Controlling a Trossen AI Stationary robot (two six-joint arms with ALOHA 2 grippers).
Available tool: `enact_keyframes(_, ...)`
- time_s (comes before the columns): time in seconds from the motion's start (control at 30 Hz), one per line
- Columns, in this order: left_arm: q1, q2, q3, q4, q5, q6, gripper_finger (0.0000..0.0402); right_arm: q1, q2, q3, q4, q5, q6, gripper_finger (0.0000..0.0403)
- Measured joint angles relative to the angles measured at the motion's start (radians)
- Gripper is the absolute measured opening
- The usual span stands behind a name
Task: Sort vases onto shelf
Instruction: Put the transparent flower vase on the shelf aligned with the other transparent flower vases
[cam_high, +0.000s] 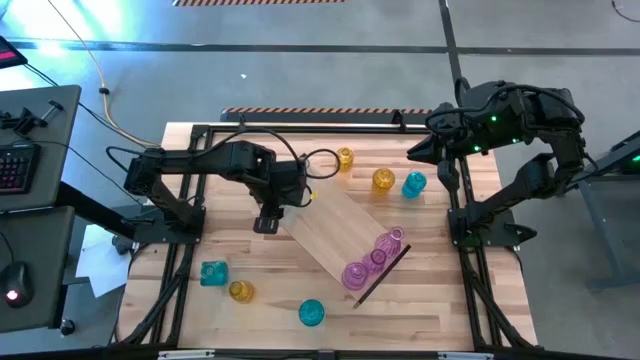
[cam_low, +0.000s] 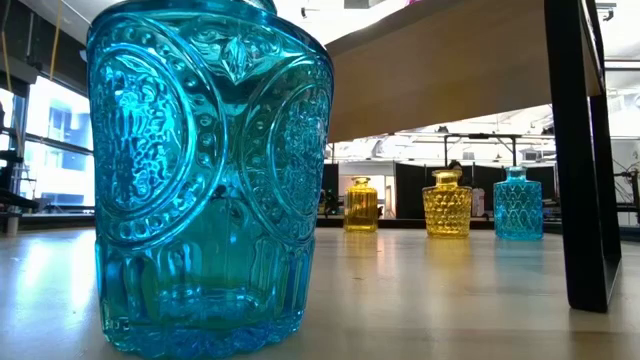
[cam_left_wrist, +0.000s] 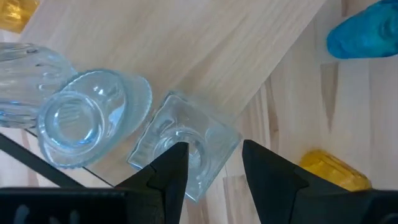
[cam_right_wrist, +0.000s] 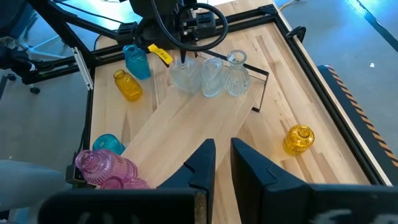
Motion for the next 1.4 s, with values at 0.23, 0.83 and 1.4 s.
enact_keyframes(0.23, 0.008, 0.0, 0.001, -0.01, -0.024, 0.0, 0.0145, 0.0, 0.0, 0.0, 0.0, -0.008, 0.0, 0.0032)
enact_keyframes(0.83, 0.032, -0.001, 0.002, -0.052, -0.054, -0.008, 0.0145, 0.0, 0.0, 0.0, -0.004, -0.02, 0.001, 0.0032)
enact_keyframes(1.4, 0.031, -0.061, 0.04, -0.047, -0.07, -0.072, 0.0145, 0.0, 0.0, 0.0, -0.003, -0.019, 0.0, 0.0032)
